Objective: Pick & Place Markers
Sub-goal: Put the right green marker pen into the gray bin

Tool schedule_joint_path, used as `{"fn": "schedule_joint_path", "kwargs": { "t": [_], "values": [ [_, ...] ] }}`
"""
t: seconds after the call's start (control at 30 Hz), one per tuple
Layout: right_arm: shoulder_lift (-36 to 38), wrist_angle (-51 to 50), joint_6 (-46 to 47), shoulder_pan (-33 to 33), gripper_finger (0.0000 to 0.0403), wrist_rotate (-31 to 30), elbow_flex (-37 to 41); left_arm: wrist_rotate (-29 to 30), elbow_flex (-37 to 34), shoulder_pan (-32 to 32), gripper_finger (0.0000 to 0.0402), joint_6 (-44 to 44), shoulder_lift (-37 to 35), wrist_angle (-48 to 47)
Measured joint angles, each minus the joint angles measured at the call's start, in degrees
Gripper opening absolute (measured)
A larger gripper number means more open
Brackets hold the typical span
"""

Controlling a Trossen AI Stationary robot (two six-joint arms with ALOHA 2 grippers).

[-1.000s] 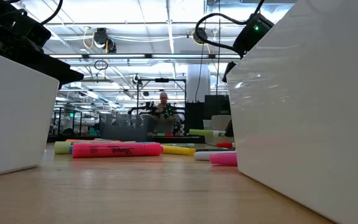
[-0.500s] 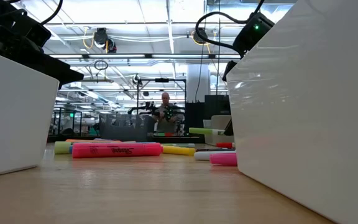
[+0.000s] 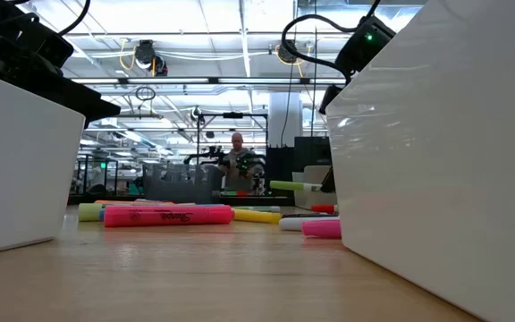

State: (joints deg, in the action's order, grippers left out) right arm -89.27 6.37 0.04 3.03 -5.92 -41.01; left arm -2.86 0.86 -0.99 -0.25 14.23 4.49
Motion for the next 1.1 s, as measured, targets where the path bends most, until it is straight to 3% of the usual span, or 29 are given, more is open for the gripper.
{"fn": "schedule_joint_path", "kwargs": {
  "t": [0.43, 0.6, 0.83, 1.1],
  "values": [
    [1.19, 4.35, -2.38, 0.07, 0.0033, -0.42, -0.04, -0.01, 0.00, 0.02, 0.0251, 0.00, 0.00, 0.01],
    [6.45, 2.37, -2.69, 1.07, 0.0028, -0.97, -0.09, -0.01, 0.00, 0.00, 0.0251, 0.00, 0.01, 0.00],
    [16.57, -0.73, -3.96, 3.39, 0.0033, -9.22, -0.07, 0.01, 0.00, 0.02, 0.0251, 0.00, 0.01, -0.02],
    [22.41, -2.11, -5.97, 10.22, 0.0027, -17.66, -0.07, -0.01, 0.00, 0.00, 0.0251, 0.00, 0.01, 0.02]
  ]
}}
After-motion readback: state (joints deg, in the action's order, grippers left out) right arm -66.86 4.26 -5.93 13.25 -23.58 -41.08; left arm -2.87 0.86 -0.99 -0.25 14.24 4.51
